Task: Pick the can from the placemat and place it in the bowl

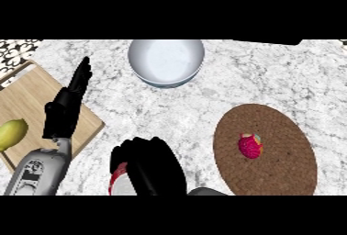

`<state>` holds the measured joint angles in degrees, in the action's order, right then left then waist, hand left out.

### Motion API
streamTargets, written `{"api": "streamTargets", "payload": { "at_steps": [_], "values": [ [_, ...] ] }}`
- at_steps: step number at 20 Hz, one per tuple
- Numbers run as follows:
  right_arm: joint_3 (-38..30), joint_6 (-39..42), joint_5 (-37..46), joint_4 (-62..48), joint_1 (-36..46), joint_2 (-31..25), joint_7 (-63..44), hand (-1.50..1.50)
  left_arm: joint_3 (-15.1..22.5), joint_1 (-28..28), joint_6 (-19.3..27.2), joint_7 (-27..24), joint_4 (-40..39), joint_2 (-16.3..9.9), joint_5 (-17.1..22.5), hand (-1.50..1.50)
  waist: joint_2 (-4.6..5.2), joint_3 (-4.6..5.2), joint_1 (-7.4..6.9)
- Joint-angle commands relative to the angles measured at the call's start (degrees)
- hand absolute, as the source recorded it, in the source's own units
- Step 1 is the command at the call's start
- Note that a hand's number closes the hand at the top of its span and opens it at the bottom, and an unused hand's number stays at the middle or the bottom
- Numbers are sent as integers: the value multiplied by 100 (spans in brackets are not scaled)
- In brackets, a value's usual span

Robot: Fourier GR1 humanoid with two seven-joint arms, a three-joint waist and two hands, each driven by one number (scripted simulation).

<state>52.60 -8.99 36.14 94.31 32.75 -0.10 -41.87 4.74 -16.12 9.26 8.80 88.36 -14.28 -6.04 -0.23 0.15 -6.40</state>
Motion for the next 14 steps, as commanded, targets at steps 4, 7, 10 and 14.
{"api": "streamTargets", "payload": {
  "at_steps": [4,7,10,14],
  "values": [
    [85,-1235,282,-248,1431,10,-1846,150,71,-11,118,123,-10,100,-116,0,-51,10,81],
    [-43,-1735,86,-682,2111,9,-2216,150,-76,-176,65,45,-177,2,-74,0,20,10,81],
    [-336,-2095,-137,-1230,2671,9,-2313,150,-32,-278,46,76,-232,31,-106,0,62,7,104],
    [-495,-2741,-328,-2022,3164,8,-2215,150,-67,-206,54,-34,-232,33,-104,0,85,7,70]
  ]
}}
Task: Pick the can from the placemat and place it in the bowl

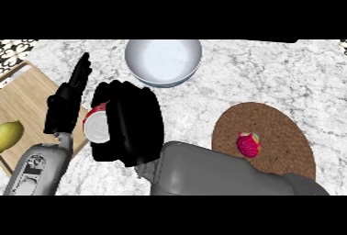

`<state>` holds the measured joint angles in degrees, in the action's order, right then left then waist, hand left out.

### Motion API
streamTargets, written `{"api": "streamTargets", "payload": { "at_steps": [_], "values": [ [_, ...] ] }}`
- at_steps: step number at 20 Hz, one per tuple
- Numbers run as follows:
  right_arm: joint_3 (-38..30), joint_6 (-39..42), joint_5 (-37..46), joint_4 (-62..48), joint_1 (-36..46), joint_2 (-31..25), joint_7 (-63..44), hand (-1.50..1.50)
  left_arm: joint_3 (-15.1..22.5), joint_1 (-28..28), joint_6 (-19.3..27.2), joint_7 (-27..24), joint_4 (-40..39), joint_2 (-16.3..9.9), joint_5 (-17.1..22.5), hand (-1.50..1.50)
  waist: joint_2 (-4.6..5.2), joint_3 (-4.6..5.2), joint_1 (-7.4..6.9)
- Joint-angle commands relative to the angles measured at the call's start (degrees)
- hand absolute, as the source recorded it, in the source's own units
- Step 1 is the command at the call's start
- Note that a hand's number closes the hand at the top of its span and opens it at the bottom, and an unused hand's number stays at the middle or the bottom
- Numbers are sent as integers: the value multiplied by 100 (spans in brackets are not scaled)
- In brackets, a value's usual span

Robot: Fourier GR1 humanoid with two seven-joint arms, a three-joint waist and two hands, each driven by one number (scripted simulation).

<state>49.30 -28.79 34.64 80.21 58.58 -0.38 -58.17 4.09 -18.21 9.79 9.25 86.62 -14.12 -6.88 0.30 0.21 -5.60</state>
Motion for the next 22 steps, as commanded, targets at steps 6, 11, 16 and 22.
{"api": "streamTargets", "payload": {
  "at_steps": [6,11,16,22],
  "values": [
    [-619,-1683,-600,-1916,879,36,514,150,-46,-90,19,130,114,40,-5,0,76,-12,76],
    [-862,-1690,-617,-3386,1267,37,1337,150,-188,270,-150,97,369,-118,148,0,72,-12,111],
    [-942,-1540,-344,-4707,1489,37,1805,150,-170,297,-148,27,350,-140,49,0,78,-14,197],
    [-1310,-1816,-517,-5878,1743,37,2548,150,-118,221,-120,-51,243,-39,-14,0,137,-17,106]
  ]
}}
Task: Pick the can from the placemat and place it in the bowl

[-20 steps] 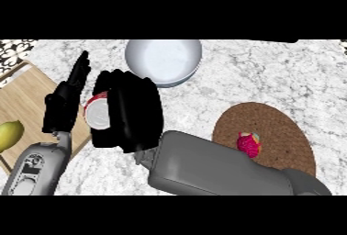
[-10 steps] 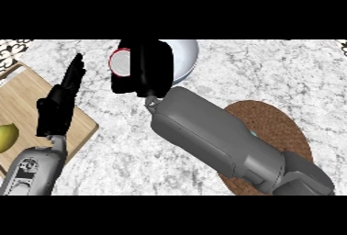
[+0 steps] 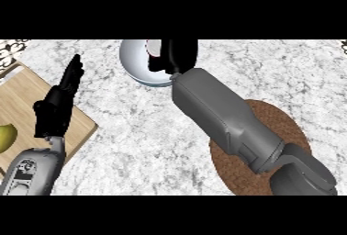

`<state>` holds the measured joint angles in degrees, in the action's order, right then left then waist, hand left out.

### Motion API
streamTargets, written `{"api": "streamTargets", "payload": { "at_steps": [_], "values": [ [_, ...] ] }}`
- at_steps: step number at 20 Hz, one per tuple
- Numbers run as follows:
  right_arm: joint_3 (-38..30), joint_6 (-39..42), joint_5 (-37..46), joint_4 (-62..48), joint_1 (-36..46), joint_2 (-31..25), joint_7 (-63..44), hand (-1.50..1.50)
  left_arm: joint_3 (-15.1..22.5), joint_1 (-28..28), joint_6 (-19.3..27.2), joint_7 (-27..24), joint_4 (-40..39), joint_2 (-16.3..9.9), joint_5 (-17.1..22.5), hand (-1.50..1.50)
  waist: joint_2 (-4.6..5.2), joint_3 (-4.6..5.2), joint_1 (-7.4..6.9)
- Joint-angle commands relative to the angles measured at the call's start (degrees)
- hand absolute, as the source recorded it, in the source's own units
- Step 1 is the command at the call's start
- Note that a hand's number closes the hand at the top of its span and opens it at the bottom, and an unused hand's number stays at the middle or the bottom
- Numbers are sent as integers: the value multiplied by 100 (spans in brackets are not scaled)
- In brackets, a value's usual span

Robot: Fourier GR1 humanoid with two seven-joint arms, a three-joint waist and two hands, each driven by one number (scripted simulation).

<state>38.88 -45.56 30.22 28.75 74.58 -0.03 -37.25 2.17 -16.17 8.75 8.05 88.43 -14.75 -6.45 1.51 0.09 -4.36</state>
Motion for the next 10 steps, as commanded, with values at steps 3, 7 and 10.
{"api": "streamTargets", "payload": {
  "at_steps": [3,7,10],
  "values": [
    [-634,-382,-422,-897,-116,-1,909,150,152,1,20,181,319,107,-60,0,59,-14,-115],
    [-1208,236,-1101,-869,-156,-37,1399,-150,141,-178,-53,320,322,66,-34,0,102,-22,-181],
    [-1528,355,-1441,-779,-252,-7,2055,-150,169,-196,28,162,163,156,-105,0,137,-22,-190]
  ]
}}
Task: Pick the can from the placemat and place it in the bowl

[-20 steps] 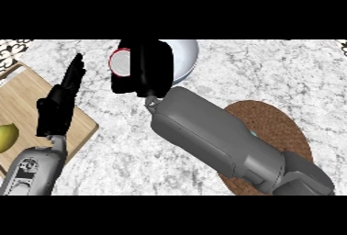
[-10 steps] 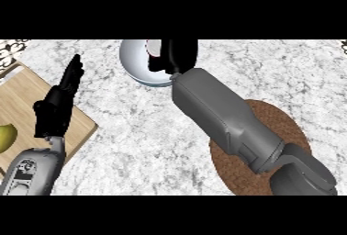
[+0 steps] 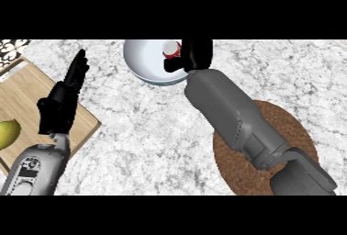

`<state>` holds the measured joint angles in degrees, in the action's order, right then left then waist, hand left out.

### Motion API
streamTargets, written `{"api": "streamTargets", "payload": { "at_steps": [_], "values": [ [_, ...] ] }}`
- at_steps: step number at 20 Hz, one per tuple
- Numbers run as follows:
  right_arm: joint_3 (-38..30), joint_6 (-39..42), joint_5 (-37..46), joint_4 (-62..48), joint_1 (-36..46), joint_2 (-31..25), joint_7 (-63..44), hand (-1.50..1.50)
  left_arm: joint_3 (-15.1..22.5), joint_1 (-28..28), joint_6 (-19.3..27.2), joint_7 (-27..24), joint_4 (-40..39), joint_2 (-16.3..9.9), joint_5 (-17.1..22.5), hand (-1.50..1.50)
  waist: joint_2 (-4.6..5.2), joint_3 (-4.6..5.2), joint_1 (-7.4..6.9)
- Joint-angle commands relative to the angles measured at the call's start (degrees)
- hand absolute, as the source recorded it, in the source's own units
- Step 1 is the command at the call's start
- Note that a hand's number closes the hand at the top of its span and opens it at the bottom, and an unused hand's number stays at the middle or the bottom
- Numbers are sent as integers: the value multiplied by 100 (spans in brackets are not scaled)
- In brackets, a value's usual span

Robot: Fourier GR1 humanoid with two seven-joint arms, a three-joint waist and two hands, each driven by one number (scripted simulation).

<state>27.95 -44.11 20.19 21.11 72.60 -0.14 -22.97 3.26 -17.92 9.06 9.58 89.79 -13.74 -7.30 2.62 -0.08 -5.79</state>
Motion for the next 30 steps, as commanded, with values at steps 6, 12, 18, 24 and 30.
{"api": "streamTargets", "payload": {
  "at_steps": [6,12,18,24,30],
  "values": [
    [-1076,23,-1000,158,-265,-12,1958,-150,-25,-74,-21,-91,-52,17,-2,0,33,-6,-22],
    [-1791,167,-1519,-88,-263,-58,2839,-150,-113,166,-39,217,251,-67,35,0,-87,-2,72],
    [-2384,1113,-2021,-46,-562,-344,3741,-150,-399,333,-138,54,99,-200,140,0,-186,5,359],
    [-2682,2174,-2374,404,-1099,-563,4335,-150,-285,731,29,-105,225,-22,-99,0,-240,6,493],
    [-2143,2418,-2177,1896,-2187,-281,3859,-150,-333,1000,-14,48,601,1,-127,0,-303,8,614]
  ]
}}
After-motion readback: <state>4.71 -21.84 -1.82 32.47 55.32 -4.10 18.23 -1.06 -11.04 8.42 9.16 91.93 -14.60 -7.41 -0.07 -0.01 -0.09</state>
